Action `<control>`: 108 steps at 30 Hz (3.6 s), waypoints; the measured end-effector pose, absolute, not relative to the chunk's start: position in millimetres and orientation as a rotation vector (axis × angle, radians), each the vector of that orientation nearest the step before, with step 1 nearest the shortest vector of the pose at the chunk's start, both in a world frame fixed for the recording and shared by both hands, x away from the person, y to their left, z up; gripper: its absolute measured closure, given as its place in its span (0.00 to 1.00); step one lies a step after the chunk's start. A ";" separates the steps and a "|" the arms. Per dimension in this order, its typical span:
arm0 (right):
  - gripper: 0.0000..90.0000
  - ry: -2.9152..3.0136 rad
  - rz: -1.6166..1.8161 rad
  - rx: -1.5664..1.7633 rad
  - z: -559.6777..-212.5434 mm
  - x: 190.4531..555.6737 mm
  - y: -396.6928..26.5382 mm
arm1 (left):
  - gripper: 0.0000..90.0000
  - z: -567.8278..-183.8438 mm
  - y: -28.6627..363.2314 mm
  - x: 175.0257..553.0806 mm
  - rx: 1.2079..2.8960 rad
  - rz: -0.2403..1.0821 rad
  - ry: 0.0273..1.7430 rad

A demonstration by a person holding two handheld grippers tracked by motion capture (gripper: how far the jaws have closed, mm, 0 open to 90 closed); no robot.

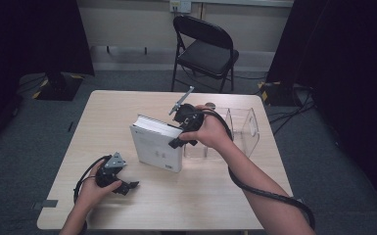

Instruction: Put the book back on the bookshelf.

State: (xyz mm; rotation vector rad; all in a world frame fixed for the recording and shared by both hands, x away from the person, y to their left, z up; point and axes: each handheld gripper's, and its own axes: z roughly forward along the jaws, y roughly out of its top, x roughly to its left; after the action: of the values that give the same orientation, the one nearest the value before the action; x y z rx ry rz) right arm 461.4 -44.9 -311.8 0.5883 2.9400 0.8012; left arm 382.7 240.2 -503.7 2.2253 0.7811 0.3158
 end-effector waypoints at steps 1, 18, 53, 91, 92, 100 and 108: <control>0.33 2.944 0.797 0.579 -311.5 462.7 -43.7 | 0.00 -503.7 240.3 382.8 2.225 0.316 0.780; 0.31 2.989 0.737 0.581 -306.2 473.0 -15.0 | 0.00 -503.3 240.4 382.7 2.228 0.315 0.780; 0.43 3.032 0.624 0.573 -328.6 473.8 11.1 | 0.00 -503.3 240.9 383.1 2.230 0.311 0.773; 0.53 3.073 0.384 0.365 -323.4 450.3 2.9 | 0.00 -503.5 241.4 383.9 2.231 0.315 0.762; 0.53 3.073 0.384 0.367 -323.4 450.6 2.9 | 0.00 -503.6 241.4 383.8 2.230 0.314 0.763; 0.53 3.076 0.333 0.333 -325.5 450.8 5.7 | 0.00 -503.6 241.4 383.9 2.230 0.315 0.761; 0.55 3.073 0.338 0.382 -325.4 450.9 5.4 | 0.00 -503.2 241.6 383.8 2.233 0.311 0.762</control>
State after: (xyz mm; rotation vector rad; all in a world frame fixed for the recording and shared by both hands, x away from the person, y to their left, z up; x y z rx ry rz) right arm 450.9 5.4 -325.4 0.3820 3.0731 0.3385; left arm 383.8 241.6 -503.2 2.2332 0.7615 0.3115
